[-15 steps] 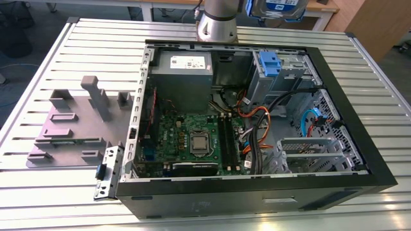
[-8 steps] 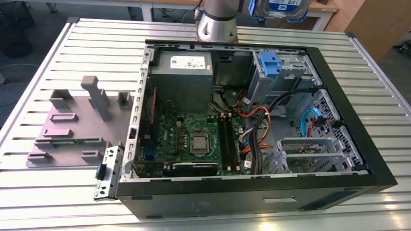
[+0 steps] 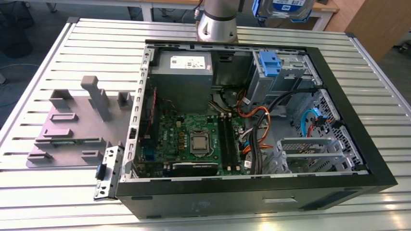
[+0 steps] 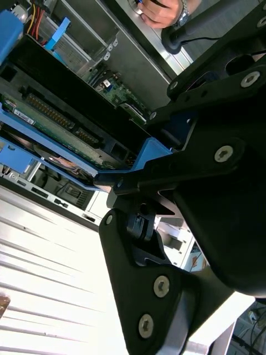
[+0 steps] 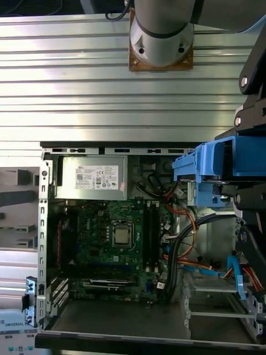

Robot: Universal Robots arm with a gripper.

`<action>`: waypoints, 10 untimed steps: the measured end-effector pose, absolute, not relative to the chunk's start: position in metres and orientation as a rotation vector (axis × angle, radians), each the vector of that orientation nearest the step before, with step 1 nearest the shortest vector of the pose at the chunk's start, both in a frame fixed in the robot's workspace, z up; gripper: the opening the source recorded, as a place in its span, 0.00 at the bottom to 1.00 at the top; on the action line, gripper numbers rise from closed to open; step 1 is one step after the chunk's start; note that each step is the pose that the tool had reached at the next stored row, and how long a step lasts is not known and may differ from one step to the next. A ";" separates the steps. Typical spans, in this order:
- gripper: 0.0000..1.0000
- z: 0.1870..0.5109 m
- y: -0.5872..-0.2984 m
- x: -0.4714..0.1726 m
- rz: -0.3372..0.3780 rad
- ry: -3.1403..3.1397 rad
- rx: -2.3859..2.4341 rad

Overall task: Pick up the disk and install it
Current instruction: 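Pick up the disk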

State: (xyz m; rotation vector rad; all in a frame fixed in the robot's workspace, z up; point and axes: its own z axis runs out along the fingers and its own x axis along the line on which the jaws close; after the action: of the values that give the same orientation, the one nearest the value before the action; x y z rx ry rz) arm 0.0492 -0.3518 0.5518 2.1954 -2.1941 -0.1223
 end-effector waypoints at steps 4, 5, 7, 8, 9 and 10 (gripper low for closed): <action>0.37 0.552 -0.352 0.053 -0.123 -2.194 2.195; 0.37 0.552 -0.352 0.054 -0.123 -2.194 2.195; 0.37 0.552 -0.352 0.055 -0.123 -2.194 2.195; 0.37 0.552 -0.352 0.056 -0.123 -2.194 2.195; 0.37 0.552 -0.352 0.057 -0.123 -2.194 2.195; 0.37 0.552 -0.352 0.058 -0.123 -2.194 2.195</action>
State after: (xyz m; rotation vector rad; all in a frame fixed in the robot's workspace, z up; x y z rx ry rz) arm 0.0581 -0.3518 0.5518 2.1951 -2.1937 -0.1231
